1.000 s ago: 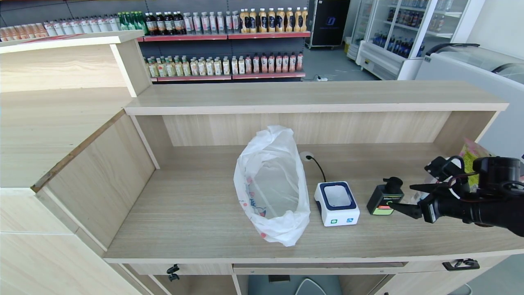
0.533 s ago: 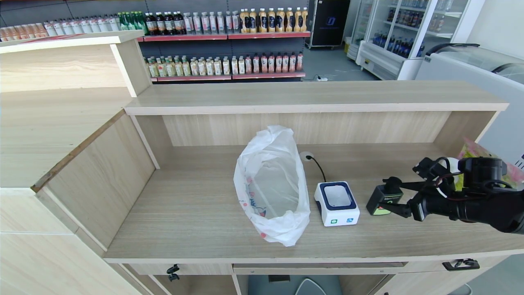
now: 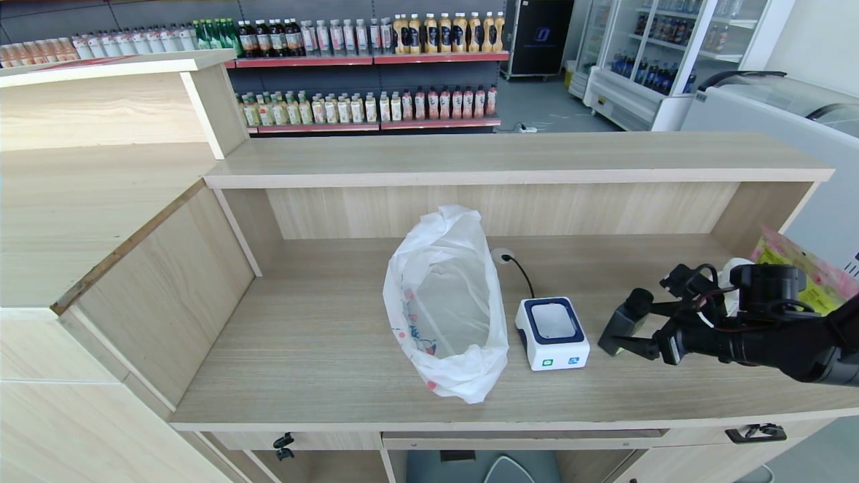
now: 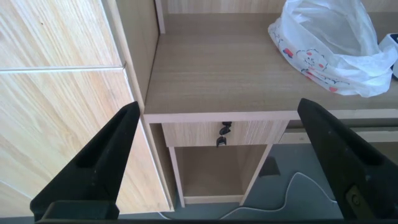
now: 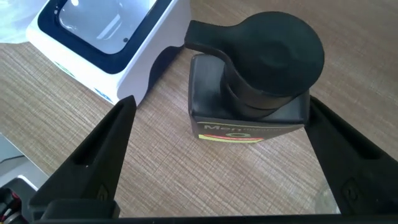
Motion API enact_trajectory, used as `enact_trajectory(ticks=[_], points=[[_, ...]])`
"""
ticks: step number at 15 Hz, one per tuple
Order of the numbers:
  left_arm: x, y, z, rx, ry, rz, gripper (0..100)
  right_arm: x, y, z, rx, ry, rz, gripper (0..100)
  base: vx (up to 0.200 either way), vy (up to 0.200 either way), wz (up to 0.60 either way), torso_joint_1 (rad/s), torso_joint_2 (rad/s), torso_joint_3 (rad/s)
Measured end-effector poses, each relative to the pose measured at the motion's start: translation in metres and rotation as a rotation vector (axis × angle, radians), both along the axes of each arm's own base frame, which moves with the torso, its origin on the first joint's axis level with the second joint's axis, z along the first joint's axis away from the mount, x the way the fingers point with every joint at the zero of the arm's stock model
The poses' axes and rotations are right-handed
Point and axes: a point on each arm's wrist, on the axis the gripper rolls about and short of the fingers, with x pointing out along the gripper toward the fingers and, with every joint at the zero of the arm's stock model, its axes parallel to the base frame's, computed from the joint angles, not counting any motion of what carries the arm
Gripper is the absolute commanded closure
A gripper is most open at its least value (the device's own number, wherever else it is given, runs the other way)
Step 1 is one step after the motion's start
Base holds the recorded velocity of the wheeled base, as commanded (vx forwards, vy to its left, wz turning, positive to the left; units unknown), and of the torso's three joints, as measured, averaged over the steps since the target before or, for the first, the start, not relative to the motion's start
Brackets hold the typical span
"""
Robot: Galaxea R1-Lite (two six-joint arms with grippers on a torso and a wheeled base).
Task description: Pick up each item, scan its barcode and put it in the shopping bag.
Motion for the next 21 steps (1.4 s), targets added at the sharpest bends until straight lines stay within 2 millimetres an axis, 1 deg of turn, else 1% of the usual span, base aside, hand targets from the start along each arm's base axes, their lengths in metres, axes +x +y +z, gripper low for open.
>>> enact_trajectory(ticks=[7,8,13,16,18,20,21], points=[[0.0,0.0,0.0,0.0,0.0,0.0,0,0.005,0.0,-0.006,0.021,0.011,0.022,0,0.0,0.0,0.0,0.0,0.0,0.0],[0.0,0.0,0.0,0.0,0.0,0.0,0,0.007,0.0,-0.007,0.024,0.008,0.029,100,0.0,0.0,0.0,0.0,0.0,0.0],[0.0,0.0,0.0,0.0,0.0,0.0,0,0.009,-0.001,-0.013,0.024,0.021,0.029,100,0.0,0.0,0.0,0.0,0.0,0.0],[0.0,0.0,0.0,0.0,0.0,0.0,0,0.008,-0.002,-0.01,0.022,0.003,0.026,100,0.0,0.0,0.0,0.0,0.0,0.0],[0.0,0.0,0.0,0.0,0.0,0.0,0,0.004,-0.001,-0.002,0.032,-0.011,0.033,100,0.0,0.0,0.0,0.0,0.0,0.0],[0.0,0.0,0.0,0.0,0.0,0.0,0,-0.004,0.003,0.017,0.091,-0.035,0.072,100,0.0,0.0,0.0,0.0,0.0,0.0],[0.0,0.0,0.0,0.0,0.0,0.0,0,-0.01,0.006,0.032,0.128,-0.054,0.094,100,0.0,0.0,0.0,0.0,0.0,0.0]])
